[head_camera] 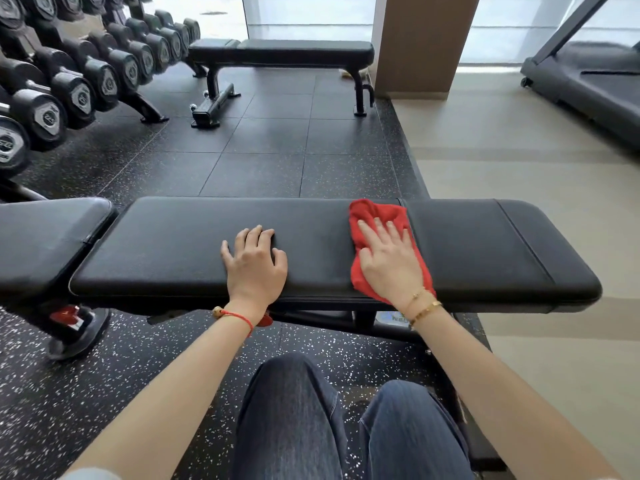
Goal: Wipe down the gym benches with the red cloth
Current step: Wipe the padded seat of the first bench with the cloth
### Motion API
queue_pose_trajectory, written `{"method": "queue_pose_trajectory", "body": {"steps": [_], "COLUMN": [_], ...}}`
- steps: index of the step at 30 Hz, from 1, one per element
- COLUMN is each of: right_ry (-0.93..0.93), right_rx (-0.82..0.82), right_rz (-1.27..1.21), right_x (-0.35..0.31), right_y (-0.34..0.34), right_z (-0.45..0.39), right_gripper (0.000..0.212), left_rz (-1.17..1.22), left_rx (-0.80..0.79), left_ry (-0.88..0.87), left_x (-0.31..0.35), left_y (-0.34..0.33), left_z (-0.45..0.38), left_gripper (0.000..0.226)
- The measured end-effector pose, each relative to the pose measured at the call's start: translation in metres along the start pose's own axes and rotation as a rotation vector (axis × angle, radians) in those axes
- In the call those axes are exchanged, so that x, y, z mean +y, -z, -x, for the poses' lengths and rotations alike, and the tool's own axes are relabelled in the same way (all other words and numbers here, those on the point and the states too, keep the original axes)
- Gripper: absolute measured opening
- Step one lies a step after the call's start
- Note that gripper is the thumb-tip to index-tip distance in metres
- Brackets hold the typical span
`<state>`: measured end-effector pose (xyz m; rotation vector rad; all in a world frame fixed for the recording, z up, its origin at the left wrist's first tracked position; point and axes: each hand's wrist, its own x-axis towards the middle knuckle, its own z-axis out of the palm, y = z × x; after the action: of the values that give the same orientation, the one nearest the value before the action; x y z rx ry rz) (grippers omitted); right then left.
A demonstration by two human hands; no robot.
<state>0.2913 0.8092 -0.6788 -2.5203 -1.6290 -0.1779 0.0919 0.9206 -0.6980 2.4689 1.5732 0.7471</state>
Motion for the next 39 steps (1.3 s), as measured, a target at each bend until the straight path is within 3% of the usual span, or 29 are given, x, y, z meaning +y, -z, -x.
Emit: {"method": "queue_pose_trajectory", "body": {"steps": [5, 10, 15, 24, 30, 34, 36, 39], "right_ry": [-0.222, -0.099, -0.004, -0.201, -0.060, -0.154, -0.264, -0.388], "right_rx": [0.019, -0.067, -0.009, -0.076, -0.150, 0.094, 0.176, -0.024], "right_rz": [-0.045, -0.074, -0.011, -0.036, -0.280, -0.649, -0.514, -0.286], "right_x": [0.059, 0.070, 0.083, 0.112, 0.092, 0.101, 0.113, 0.127], "right_y": [0.010, 0.017, 0.017, 0.020, 0.018, 0.031, 0.034, 0.030], "right_z": [-0.002, -0.001, 0.037, -0.004, -0.012, 0.002, 0.007, 0.013], "right_gripper": [0.056, 0.056, 0.057, 0.055, 0.054, 0.050, 0.055, 0.074], "left_rz": [-0.021, 0.024, 0.096, -0.023, -0.005, 0.001, 0.001, 0.005], "left_rx": [-0.044, -0.061, -0.106, -0.119, -0.093, -0.090, -0.080, -0.075], "left_ry": [0.020, -0.043, -0.163, -0.207, -0.203, -0.206, -0.200, -0.196], "left_x": [0.005, 0.023, 0.073, 0.094, 0.094, 0.093, 0.092, 0.093], "left_y": [0.001, 0.003, -0.008, -0.029, -0.028, -0.028, -0.029, -0.030], "left_z": [0.002, 0.006, 0.012, 0.015, 0.016, 0.016, 0.016, 0.017], "left_gripper": [0.044, 0.041, 0.044, 0.044, 0.042, 0.042, 0.042, 0.042]}}
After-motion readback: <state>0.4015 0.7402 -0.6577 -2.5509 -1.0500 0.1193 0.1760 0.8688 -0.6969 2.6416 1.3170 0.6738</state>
